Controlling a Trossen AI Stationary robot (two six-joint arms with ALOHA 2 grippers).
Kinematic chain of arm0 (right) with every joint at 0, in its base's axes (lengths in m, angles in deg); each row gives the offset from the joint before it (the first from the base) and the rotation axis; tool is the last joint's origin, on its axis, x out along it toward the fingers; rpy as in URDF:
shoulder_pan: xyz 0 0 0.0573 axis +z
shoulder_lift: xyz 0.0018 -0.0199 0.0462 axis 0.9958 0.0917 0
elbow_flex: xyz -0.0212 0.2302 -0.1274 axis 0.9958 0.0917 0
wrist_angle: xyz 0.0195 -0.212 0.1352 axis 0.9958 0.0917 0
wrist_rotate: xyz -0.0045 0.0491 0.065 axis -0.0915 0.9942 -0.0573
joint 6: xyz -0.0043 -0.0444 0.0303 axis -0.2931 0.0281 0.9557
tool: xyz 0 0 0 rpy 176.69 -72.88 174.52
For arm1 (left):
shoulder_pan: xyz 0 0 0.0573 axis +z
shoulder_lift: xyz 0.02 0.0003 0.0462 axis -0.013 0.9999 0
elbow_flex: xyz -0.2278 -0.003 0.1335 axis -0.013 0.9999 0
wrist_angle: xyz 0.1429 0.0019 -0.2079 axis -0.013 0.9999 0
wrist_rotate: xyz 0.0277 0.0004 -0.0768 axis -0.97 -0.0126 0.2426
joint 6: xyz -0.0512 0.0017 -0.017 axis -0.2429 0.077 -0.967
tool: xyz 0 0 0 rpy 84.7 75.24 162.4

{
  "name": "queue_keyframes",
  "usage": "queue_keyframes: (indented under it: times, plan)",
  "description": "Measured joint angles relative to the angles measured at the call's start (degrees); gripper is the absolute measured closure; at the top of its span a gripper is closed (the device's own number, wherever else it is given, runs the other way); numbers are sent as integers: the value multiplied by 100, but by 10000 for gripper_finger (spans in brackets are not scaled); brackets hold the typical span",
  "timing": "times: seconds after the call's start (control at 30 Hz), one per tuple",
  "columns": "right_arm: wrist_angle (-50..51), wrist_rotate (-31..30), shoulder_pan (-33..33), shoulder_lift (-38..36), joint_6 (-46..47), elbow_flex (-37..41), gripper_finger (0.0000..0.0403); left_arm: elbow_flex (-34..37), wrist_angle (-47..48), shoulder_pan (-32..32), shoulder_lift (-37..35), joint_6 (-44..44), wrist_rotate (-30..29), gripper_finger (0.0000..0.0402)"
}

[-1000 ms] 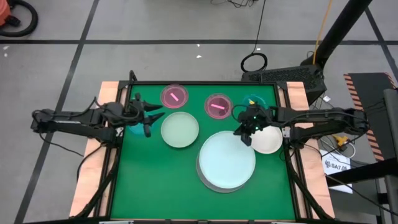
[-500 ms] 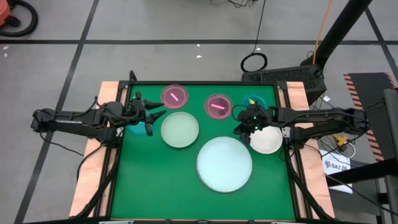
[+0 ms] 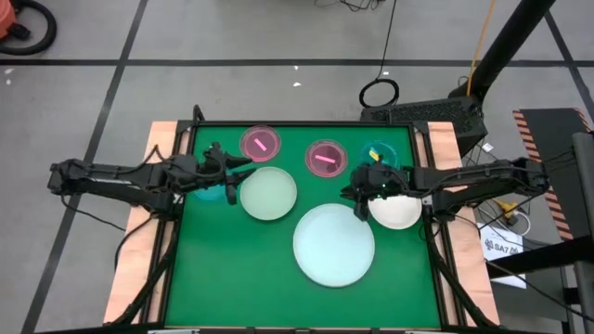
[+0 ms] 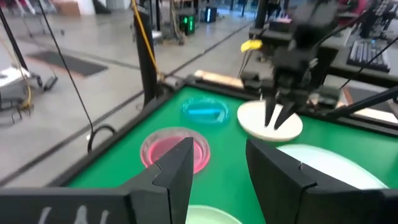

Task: Stack plastic plates
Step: Stack the green plate on top of the light blue plate

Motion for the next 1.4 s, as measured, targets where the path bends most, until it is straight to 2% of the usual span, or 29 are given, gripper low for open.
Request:
queue_keyframes:
  times: [0.2,0.4,0.53,0.77,1.0,1.2,1.4]
  plan:
    - [-900,18,289,-169,-1266,0,333,0,-9,0,651,-477,0,247]
    - [-442,17,277,-1070,-1969,0,332,0,-172,0,1057,-622,0,247]
    - [68,19,277,-1712,-2073,11,332,0,-383,0,1132,-675,0,247]
    - [90,170,288,-2449,-2333,536,332,0,-816,0,1130,-773,-147,247]
    - [-735,143,247,-2828,-2662,1092,332,0,-1000,0,1130,-793,-522,247]
    - [-1502,-286,244,-2943,-3004,1158,332,0,-1082,10,1130,-789,-1020,247]
    - [-1603,-284,244,-3179,-3215,1161,332,0,-1072,13,1130,-786,-1154,247]
